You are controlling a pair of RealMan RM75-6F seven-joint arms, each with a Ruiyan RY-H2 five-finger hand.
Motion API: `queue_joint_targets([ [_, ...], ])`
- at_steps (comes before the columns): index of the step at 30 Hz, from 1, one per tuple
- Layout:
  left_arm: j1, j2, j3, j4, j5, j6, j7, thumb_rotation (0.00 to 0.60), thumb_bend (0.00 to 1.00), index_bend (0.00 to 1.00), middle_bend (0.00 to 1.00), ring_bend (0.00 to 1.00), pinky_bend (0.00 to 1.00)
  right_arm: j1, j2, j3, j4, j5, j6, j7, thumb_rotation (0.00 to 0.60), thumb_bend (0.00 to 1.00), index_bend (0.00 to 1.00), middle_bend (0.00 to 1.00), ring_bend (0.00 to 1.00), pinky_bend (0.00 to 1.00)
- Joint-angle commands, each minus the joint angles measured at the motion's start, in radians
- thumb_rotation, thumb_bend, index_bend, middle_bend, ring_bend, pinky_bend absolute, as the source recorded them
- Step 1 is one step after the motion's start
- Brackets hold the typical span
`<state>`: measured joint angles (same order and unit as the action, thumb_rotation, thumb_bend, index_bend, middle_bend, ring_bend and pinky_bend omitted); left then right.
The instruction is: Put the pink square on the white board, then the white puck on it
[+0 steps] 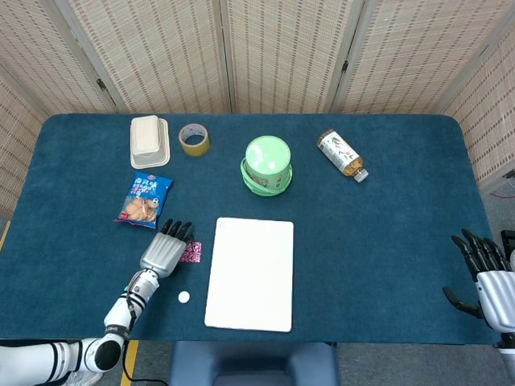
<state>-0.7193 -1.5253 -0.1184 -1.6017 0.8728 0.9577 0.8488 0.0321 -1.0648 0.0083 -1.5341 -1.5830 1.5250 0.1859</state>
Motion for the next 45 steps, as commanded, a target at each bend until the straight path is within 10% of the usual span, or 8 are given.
queue_joint_targets([
  [1,-0.014,-0.012,0.003,0.014,-0.023,0.006,0.002,0.600,0.38,0.26,0.05,0.00,0.00,-0.001,-0.001,0.000,0.003,0.001,0.000,0.003,0.600,0.28,0.01,0.04,0.05,0.00],
  [45,-0.050,-0.013,0.042,0.030,0.053,0.056,-0.142,0.600,0.38,0.39,0.08,0.02,0.00,0.001,-0.010,0.002,0.019,0.006,-0.010,0.015,0.600,0.29,0.01,0.04,0.04,0.00],
])
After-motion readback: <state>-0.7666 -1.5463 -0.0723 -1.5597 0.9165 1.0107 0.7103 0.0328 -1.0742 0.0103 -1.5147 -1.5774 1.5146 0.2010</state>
